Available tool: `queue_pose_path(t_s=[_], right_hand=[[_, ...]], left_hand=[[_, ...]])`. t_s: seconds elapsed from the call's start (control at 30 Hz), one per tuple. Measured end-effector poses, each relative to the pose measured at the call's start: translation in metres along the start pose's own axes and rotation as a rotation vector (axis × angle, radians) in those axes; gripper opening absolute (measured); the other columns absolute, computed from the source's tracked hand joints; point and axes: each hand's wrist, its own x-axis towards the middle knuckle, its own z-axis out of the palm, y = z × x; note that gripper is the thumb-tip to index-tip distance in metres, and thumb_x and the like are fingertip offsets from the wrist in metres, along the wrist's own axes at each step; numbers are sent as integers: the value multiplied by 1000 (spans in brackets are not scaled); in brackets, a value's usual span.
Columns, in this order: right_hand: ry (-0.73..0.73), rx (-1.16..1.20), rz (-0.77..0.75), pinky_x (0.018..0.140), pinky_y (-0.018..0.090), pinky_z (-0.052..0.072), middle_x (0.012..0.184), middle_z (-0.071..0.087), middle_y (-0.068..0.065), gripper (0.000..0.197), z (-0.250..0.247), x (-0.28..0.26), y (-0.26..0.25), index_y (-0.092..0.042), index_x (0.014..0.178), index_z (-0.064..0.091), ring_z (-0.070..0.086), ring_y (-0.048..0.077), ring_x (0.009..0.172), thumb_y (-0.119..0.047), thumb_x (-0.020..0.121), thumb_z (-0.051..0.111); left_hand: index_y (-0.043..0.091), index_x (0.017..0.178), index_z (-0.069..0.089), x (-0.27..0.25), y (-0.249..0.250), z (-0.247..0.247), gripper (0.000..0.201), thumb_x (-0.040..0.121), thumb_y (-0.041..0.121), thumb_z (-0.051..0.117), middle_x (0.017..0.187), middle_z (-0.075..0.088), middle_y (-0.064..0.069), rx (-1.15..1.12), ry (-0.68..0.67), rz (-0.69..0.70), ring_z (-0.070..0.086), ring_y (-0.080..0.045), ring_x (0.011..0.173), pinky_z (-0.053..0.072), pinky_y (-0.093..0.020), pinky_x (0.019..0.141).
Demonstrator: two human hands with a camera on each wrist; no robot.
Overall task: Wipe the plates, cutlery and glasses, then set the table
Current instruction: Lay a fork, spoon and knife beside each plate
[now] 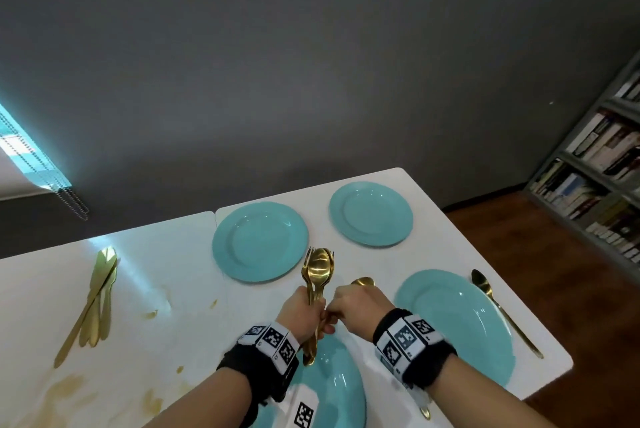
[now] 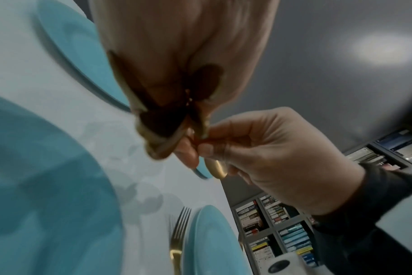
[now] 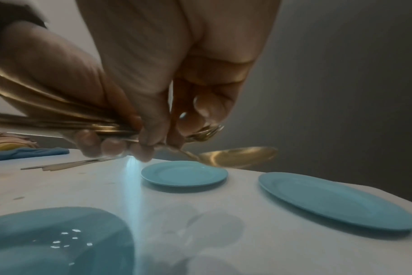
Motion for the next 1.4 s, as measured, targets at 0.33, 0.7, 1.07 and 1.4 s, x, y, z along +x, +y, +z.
queue_pose_path(t_s=[0.33,0.7,1.07,1.4], right_hand=[[-101,-28,-25,74,30,35,114,56,7,22,-30,48,126,-13,107,62,56,28,105,-6,91,48],[-24,362,720,89,25,47,115,66,8,22,-33,83,308,-12,103,69,59,26,109,-21,90,53],[-122,566,1091,69,28,44,108,65,20,35,0,121,350,5,105,61,63,33,99,-20,81,69],[-77,575,1047,70,29,45,105,64,16,34,-3,158,356,0,86,54,57,28,83,-28,80,72]], left_hand=[[4,92,44,90,69,44,8,98,7,40,74,66,-14,-128,46,-81,62,-26,63,54,-31,56],[8,107,46,147,103,30,11,100,11,37,78,55,-8,-360,314,-144,49,-20,59,46,-30,55],[11,107,50,166,99,44,12,99,16,43,79,59,-5,-341,340,-150,51,-16,60,45,-25,53],[15,97,53,177,104,44,13,96,5,43,85,61,-5,-465,314,-139,56,-18,65,49,-27,57]])
